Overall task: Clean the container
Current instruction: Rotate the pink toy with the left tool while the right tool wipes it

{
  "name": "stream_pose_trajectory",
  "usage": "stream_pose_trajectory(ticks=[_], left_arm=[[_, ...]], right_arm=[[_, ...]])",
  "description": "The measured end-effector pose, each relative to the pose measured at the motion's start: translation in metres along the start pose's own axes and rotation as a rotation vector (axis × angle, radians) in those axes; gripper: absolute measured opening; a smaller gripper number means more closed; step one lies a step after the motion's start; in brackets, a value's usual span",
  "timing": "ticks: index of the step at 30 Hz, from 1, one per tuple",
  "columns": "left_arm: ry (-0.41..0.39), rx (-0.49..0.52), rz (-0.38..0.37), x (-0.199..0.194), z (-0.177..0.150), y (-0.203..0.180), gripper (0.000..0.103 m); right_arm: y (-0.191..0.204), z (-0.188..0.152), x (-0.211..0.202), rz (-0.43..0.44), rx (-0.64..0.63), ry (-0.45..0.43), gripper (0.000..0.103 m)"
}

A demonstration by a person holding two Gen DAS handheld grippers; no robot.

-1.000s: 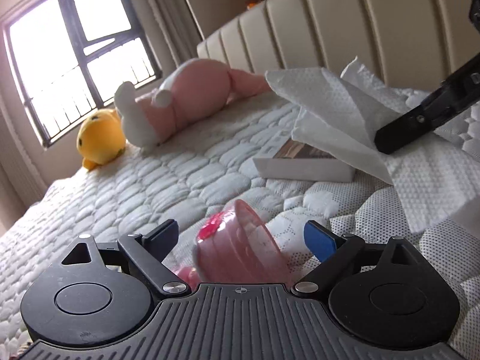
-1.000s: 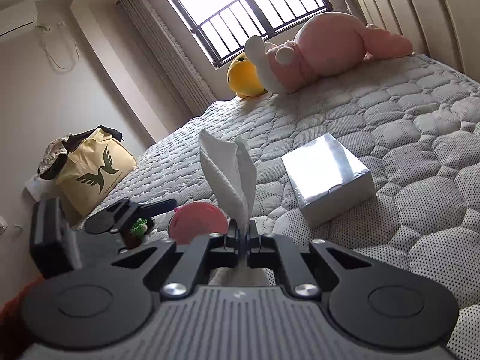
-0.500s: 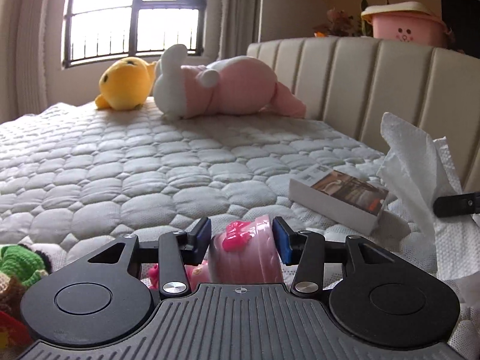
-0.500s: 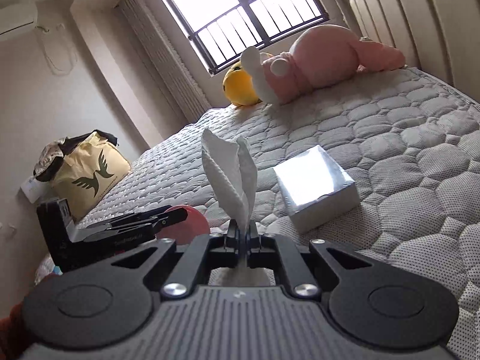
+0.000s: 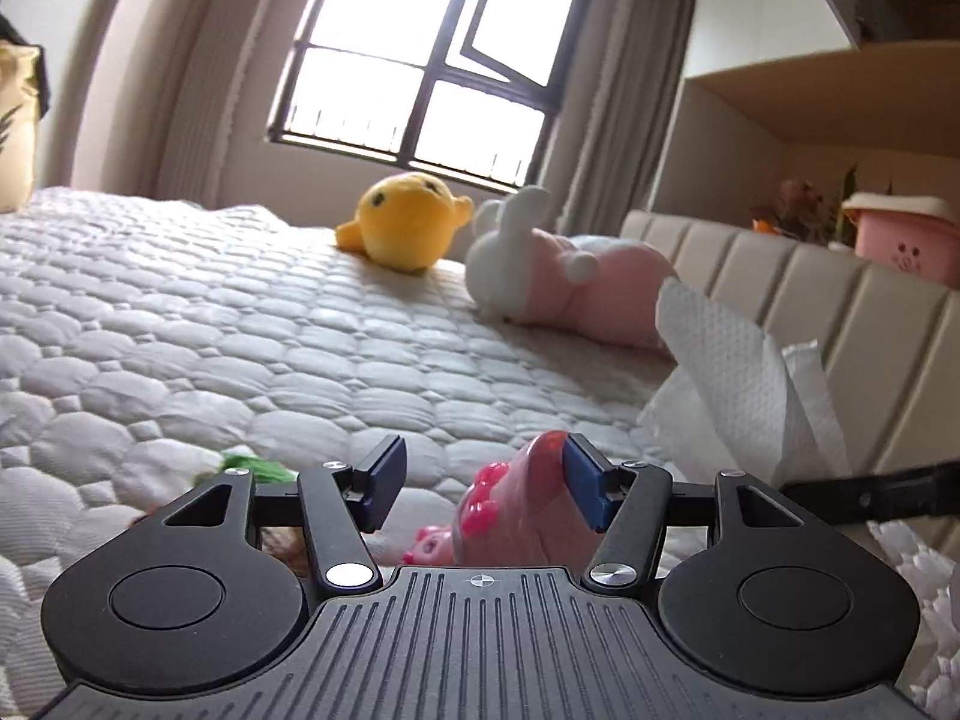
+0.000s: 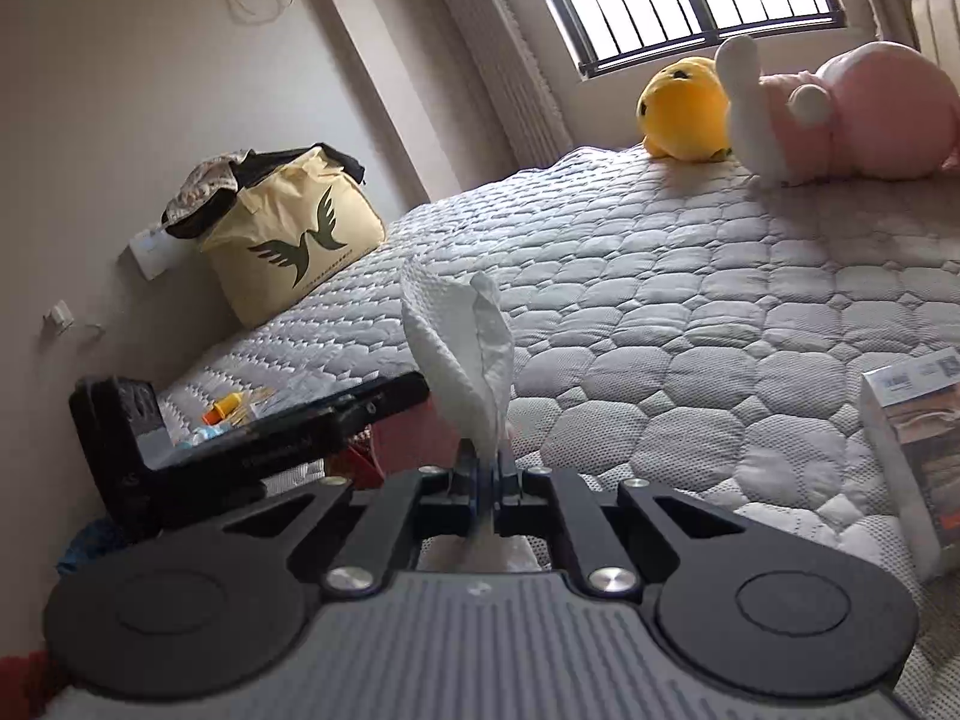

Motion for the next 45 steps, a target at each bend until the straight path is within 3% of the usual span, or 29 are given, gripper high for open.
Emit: stream_pose_trajectory(ticks=[4,9,14,19,22,25,28,31,33,37,39,41,45], left_arm=[[-0.003,-0.078,0.005,-0.006,0.002,0.025,0.069],[-0.008,-0.168,-0.004,-0.006,0.0,0.045,0.072],[-0.002,-0.157,-0.004,-0.01,-0.002,0.049,0.074],[-0.008,-0.12,0.018,-0.013,-0.007,0.045,0.079],[-0.025,-0.06,0.036,-0.016,-0.014,0.035,0.084],[-0.036,0.042,0.045,-0.016,-0.022,0.014,0.09],[-0.031,0.149,0.055,-0.009,-0.03,-0.009,0.091],[-0.042,0.247,0.106,-0.002,-0.034,-0.026,0.08],[-0.039,0.279,0.146,0.0,-0.033,-0.029,0.059],[0.008,0.202,0.111,0.005,-0.029,-0.013,0.054],[0.032,0.238,0.106,0.003,-0.033,-0.015,0.054],[0.032,0.323,0.115,-0.001,-0.04,-0.022,0.058],[-0.02,0.626,0.174,-0.017,-0.052,-0.049,0.092]], right_arm=[[0.011,0.006,0.02,0.038,0.013,0.029,0.005],[0.045,0.024,0.047,0.125,-0.069,0.081,0.005],[0.07,0.024,0.079,0.032,-0.192,0.141,0.005],[0.061,0.024,0.076,-0.044,-0.179,0.117,0.005],[0.048,0.028,0.069,-0.155,-0.155,0.097,0.006],[0.049,0.037,0.058,-0.164,-0.158,0.057,0.006],[0.067,0.05,0.044,-0.034,-0.176,0.012,0.005],[0.087,0.059,0.04,0.001,-0.227,0.011,0.005],[0.088,0.06,0.036,-0.032,-0.245,-0.006,0.005],[0.068,0.057,0.03,-0.053,-0.185,-0.009,0.005],[0.053,0.049,0.03,-0.076,-0.162,0.01,0.005],[0.038,0.038,0.029,-0.095,-0.143,0.026,0.005],[0.005,0.017,0.015,-0.071,-0.035,0.028,0.005]])
Point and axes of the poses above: each gripper's, at about its wrist camera, not at the fingertips, and x roughly the way its jaws point, y to its left, z to its top, the point moved 3 cm from there along x, roughly the way its jaws point, and after that the axes turned 12 degrees about y, right-handed, at the moved point
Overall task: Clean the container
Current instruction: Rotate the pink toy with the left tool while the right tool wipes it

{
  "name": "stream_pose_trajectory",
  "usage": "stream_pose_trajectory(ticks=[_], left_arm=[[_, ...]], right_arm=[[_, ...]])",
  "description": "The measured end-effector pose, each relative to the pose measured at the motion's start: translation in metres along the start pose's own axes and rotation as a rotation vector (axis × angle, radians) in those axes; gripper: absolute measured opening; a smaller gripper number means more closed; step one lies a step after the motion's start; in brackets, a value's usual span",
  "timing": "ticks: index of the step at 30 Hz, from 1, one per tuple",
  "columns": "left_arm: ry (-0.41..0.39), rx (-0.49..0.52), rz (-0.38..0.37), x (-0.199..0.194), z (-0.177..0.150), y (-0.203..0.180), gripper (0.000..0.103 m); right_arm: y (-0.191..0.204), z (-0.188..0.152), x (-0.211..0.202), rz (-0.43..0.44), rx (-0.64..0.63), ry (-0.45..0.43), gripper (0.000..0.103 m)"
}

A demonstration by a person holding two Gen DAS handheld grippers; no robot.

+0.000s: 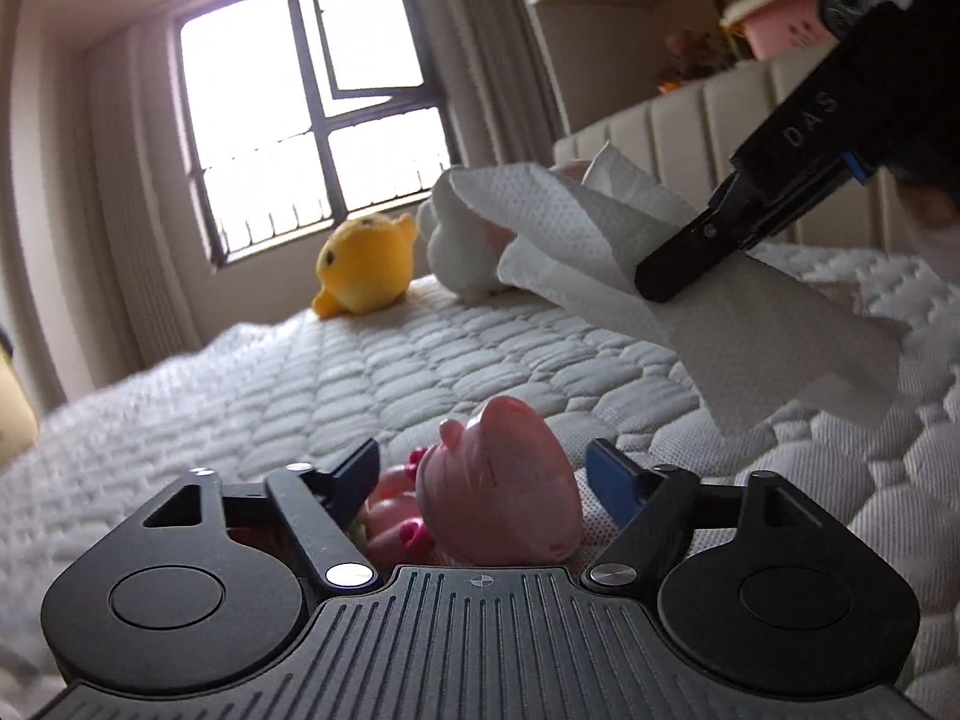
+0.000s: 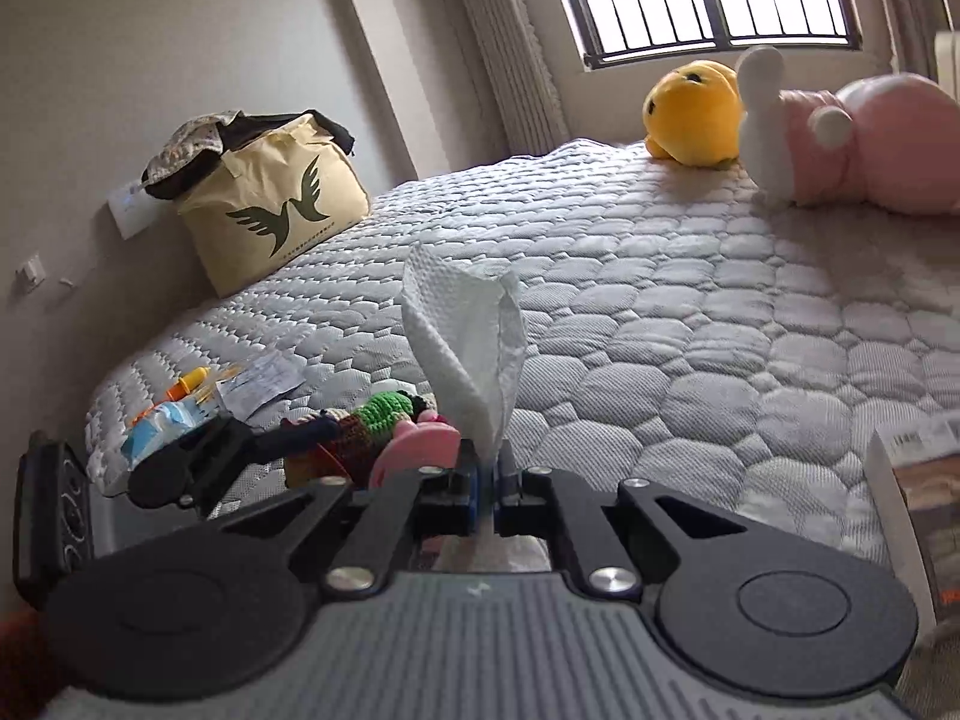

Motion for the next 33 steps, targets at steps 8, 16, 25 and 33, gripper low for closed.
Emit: stream_pose_trajectory(ticks=[8,16,25,33], left_arm=[[0.178,0.399,-0.082,0.033,0.008,-0.009,0.094],[0.193,0.361,0.004,0.088,0.008,-0.029,0.088],[0.138,-0.215,-0.295,0.053,0.054,-0.004,0.087],[0.118,-0.452,-0.497,0.041,0.049,-0.043,0.088]], right_arm=[[-0.046,-0.04,-0.024,0.079,0.159,-0.035,0.005],[-0.081,-0.07,-0.024,0.106,0.279,-0.028,0.008],[-0.108,-0.084,-0.051,0.105,0.35,-0.113,0.008],[-0.095,-0.071,-0.082,0.04,0.295,-0.171,0.008]])
Point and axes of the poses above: each gripper's, at about its wrist camera, not at the fingertips, and x roughly the way its jaws point, y to its left, z to its top, the point moved 3 cm from there along x, roughly the way its jaws point, and after that the axes turned 12 degrees about y, right-handed, at the moved point
